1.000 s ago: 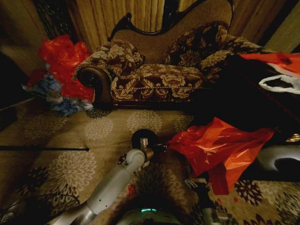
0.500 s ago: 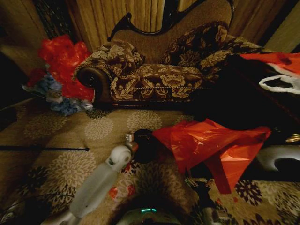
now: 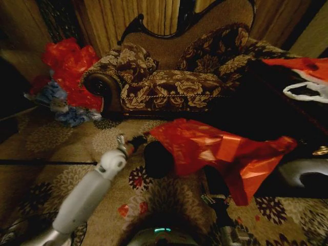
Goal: Place a garbage bag over the trash bin.
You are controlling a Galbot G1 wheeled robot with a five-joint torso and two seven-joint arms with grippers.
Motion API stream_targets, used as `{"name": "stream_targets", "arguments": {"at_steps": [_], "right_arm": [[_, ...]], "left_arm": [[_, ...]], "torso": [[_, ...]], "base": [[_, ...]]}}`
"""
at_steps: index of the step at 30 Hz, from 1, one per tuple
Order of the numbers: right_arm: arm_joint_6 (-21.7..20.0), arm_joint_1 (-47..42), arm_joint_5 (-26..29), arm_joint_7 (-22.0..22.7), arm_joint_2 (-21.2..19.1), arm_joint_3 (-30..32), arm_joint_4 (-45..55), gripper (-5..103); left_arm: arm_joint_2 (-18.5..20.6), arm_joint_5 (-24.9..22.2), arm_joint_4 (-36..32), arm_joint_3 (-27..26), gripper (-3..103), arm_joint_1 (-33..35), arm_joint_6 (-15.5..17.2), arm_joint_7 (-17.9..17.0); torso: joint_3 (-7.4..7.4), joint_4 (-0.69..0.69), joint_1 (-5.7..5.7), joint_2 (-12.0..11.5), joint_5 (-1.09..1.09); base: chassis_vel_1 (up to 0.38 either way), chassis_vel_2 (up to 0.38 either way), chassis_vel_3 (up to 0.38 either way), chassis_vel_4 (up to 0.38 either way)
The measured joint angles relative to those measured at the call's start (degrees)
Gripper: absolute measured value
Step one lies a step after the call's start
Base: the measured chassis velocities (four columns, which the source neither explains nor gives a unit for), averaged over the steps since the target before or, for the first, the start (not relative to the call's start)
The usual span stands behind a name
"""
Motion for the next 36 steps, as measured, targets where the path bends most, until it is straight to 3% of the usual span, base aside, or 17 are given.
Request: {"name": "stream_targets", "arguments": {"at_steps": [4, 6, 7, 8, 10, 11, 13, 14, 18, 24, 29, 36], "right_arm": [[-1.87, 0.44, 5.54, -0.21, -0.80, -1.17, 1.35, 100], [-4.76, 1.45, 13.19, -0.15, -2.15, -2.65, 2.90, 100], [-4.76, 1.45, 13.19, -0.15, -2.15, -2.65, 2.90, 100], [-6.20, 2.36, 16.60, 0.15, -2.86, -3.43, 3.38, 100], [-9.33, 5.17, 24.10, 2.63, -5.03, -5.41, 4.16, 100], [-9.33, 5.17, 24.10, 2.63, -5.03, -5.41, 4.16, 100], [-13.11, 10.38, 33.40, 7.72, -7.93, -7.60, 4.79, 100], [-13.11, 10.38, 33.40, 7.72, -7.93, -7.60, 4.79, 100], [-16.55, 17.37, 45.33, 13.97, -12.65, -7.32, 6.00, 100], [-18.34, 23.14, 51.17, 17.73, -18.80, -6.60, 6.24, 100], [-20.53, 29.83, 56.96, 21.90, -22.67, -7.11, 3.97, 100], [-21.91, 29.15, 55.21, 21.57, -20.30, -9.63, 3.00, 100]], "left_arm": [[1.91, -2.72, -0.75, -2.10, 0, -0.46, 0.33, -0.42], [3.48, -4.82, -2.10, -3.07, 0, 0.58, 0.98, -0.47], [3.48, -4.82, -2.10, -3.07, 0, 0.58, 0.98, -0.47], [4.17, -5.36, -2.57, -3.29, 0, 1.25, 1.15, -0.45], [5.54, -5.92, -3.39, -3.66, 0, 2.65, 1.33, -0.30], [5.54, -5.92, -3.39, -3.66, 0, 2.65, 1.33, -0.30], [6.68, -6.85, -4.20, -3.92, 0, 3.66, 1.75, -0.27], [6.68, -6.85, -4.20, -3.92, 0, 3.66, 1.75, -0.27], [7.17, -10.43, -5.09, -2.26, 0, 3.16, 2.89, -0.43], [7.14, -14.07, -7.41, -1.71, 0, 4.65, 2.62, 0.00], [8.94, -16.75, -8.80, -1.58, 0, 5.23, -0.35, 2.89], [10.70, -18.95, -8.66, -1.50, 0, 6.08, -0.32, 2.61]], "torso": [[0.00, -0.02, 0.00, 0.00, -0.01], [0.00, -0.02, 0.00, 0.00, -0.02], [0.00, -0.02, 0.00, 0.00, -0.02], [0.00, -0.02, 0.00, 0.00, -0.01], [0.00, -0.01, 0.00, 0.00, -0.01], [0.00, -0.01, 0.00, 0.00, -0.01], [0.00, 0.02, 0.00, 0.00, 0.01], [0.00, 0.02, 0.00, 0.00, 0.01], [0.00, -0.02, 0.00, 0.00, 0.01], [0.00, 0.01, 0.00, 0.00, 0.00], [0.00, 0.00, 0.01, 0.00, 0.03], [0.00, -0.03, 0.00, 0.00, 0.00]], "base": [[0.000, 0.000, 0.000, 0.000], [0.000, 0.000, 0.000, 0.000], [0.000, 0.000, 0.000, 0.000], [0.000, 0.000, 0.000, 0.000], [0.000, 0.000, 0.000, 0.000], [0.000, 0.000, 0.000, 0.000], [0.000, 0.000, 0.000, 0.000], [0.000, 0.000, 0.000, 0.000], [0.000, 0.000, 0.000, 0.000], [0.000, 0.000, 0.000, 0.000], [0.000, 0.000, 0.000, 0.000], [0.000, 0.000, 0.000, 0.000]]}}
